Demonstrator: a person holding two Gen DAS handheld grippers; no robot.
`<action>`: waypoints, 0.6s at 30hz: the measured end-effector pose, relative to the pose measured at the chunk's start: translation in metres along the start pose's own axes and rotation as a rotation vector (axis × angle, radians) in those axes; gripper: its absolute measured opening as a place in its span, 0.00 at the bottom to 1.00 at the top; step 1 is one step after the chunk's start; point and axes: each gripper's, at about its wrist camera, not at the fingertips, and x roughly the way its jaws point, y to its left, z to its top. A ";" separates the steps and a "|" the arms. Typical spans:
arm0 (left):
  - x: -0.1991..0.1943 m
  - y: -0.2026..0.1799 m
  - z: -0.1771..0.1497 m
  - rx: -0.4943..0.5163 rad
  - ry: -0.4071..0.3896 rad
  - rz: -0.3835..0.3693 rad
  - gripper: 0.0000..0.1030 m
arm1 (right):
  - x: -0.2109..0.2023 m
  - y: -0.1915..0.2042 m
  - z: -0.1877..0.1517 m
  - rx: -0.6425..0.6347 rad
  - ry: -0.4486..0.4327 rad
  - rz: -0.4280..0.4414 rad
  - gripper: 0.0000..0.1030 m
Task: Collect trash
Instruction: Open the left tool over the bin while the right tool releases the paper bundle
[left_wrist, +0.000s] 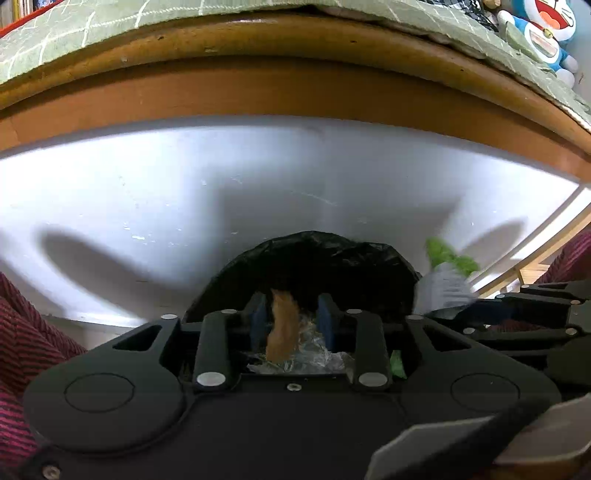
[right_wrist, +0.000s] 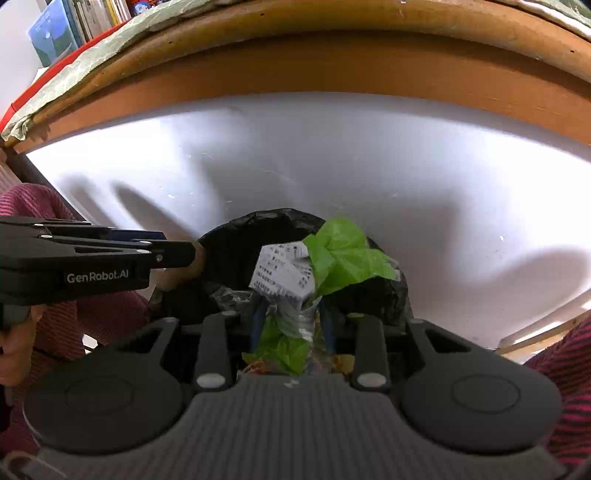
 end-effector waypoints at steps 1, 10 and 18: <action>-0.001 -0.001 0.000 0.001 -0.003 0.001 0.35 | 0.000 0.000 0.000 -0.001 -0.001 0.002 0.54; -0.012 0.000 0.003 -0.004 -0.015 0.004 0.52 | -0.011 0.003 0.002 -0.026 -0.019 -0.002 0.55; -0.072 0.003 0.019 0.044 -0.163 -0.086 0.83 | -0.066 0.015 0.023 -0.111 -0.155 0.044 0.64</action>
